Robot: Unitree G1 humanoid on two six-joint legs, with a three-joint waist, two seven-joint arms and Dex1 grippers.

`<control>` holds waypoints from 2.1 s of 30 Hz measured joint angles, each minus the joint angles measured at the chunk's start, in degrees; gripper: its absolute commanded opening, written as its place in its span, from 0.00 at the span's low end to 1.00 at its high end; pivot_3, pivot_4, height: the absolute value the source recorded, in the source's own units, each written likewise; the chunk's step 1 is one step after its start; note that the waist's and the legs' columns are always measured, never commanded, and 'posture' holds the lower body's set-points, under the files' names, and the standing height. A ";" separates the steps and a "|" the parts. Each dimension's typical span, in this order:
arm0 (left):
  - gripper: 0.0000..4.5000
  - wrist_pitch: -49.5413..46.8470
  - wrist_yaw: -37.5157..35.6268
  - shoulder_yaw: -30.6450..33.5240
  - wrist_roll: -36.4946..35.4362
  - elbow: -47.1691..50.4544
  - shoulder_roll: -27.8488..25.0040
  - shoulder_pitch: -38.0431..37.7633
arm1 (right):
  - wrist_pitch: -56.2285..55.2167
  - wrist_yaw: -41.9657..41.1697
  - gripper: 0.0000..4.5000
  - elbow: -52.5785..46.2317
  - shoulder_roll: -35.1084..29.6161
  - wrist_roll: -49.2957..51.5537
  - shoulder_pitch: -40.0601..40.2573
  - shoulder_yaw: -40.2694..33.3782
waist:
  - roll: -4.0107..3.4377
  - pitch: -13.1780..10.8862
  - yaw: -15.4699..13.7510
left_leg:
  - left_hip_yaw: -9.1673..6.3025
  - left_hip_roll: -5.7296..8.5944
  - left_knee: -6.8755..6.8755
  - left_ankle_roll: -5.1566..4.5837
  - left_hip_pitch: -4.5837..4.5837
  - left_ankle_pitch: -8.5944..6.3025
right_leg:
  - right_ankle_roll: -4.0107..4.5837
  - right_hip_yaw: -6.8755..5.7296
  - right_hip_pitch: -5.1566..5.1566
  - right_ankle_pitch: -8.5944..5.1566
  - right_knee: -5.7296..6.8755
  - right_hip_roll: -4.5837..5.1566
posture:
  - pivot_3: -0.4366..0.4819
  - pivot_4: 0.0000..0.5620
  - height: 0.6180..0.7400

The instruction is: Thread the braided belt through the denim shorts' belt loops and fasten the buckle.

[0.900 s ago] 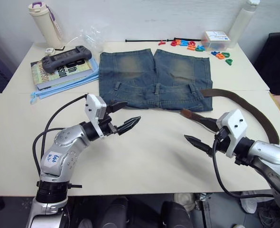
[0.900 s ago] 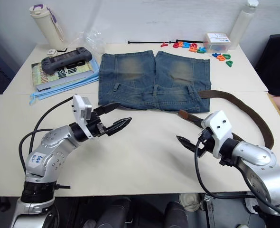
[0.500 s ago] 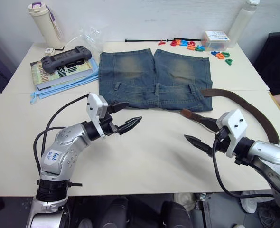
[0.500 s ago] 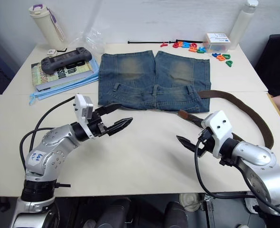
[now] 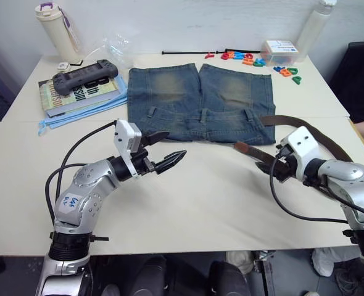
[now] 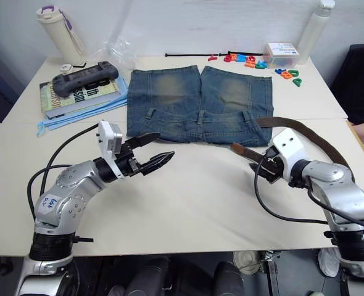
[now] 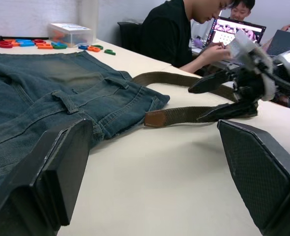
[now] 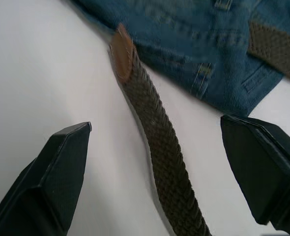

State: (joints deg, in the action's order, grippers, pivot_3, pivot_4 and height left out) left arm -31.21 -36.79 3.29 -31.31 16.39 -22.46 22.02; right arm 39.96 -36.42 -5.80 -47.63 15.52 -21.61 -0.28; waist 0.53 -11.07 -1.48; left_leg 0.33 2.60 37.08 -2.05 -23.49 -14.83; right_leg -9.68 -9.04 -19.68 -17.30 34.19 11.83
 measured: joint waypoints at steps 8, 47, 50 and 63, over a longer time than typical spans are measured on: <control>1.00 -0.03 1.02 0.09 -0.01 1.23 -0.01 -1.89 | 2.40 -1.22 0.38 5.24 1.36 -0.89 -2.27 1.61 | -0.01 0.00 -0.02 | 0.04 -0.13 0.01 0.07 0.00 -0.04 | 0.07 0.01 0.03 0.04 -0.10 -0.13 | 0.48 0.27 0.70; 0.88 1.73 -27.18 -8.43 -0.26 -13.80 -6.96 12.04 | 16.99 -13.15 0.00 -26.42 -4.57 19.00 -2.23 0.12 | -0.32 -0.23 0.01 | 0.14 -0.32 0.06 0.13 -0.01 -0.23 | 0.13 0.08 -0.01 0.08 -0.24 -0.33 | 0.48 0.27 0.70; 0.65 1.72 -27.16 -8.43 -0.25 -14.84 -6.35 12.85 | 17.92 -12.35 0.00 -27.52 -4.41 19.80 -2.28 0.12 | -0.31 -0.23 0.00 | 0.14 -0.31 0.06 0.13 -0.01 -0.23 | 0.13 0.08 -0.02 0.08 -0.25 -0.33 | 0.48 0.27 0.70; 0.01 1.24 -27.85 -8.84 -0.25 -14.93 -5.30 13.24 | 19.67 -10.16 0.00 -27.90 -4.32 21.16 -2.98 0.12 | -0.31 -0.24 0.03 | 0.14 -0.32 0.05 0.13 -0.01 -0.23 | 0.13 0.08 -0.02 0.08 -0.24 -0.33 | 0.48 0.27 0.70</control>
State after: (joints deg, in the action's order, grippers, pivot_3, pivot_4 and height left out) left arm -29.97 -64.64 -5.55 -31.56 1.46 -27.76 35.25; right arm 59.63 -46.58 -33.70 -51.95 36.68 -24.59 -0.16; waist 0.22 -11.31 -1.45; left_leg 0.47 2.28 37.13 -1.92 -23.50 -15.06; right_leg -9.55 -8.96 -19.69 -17.22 33.94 11.50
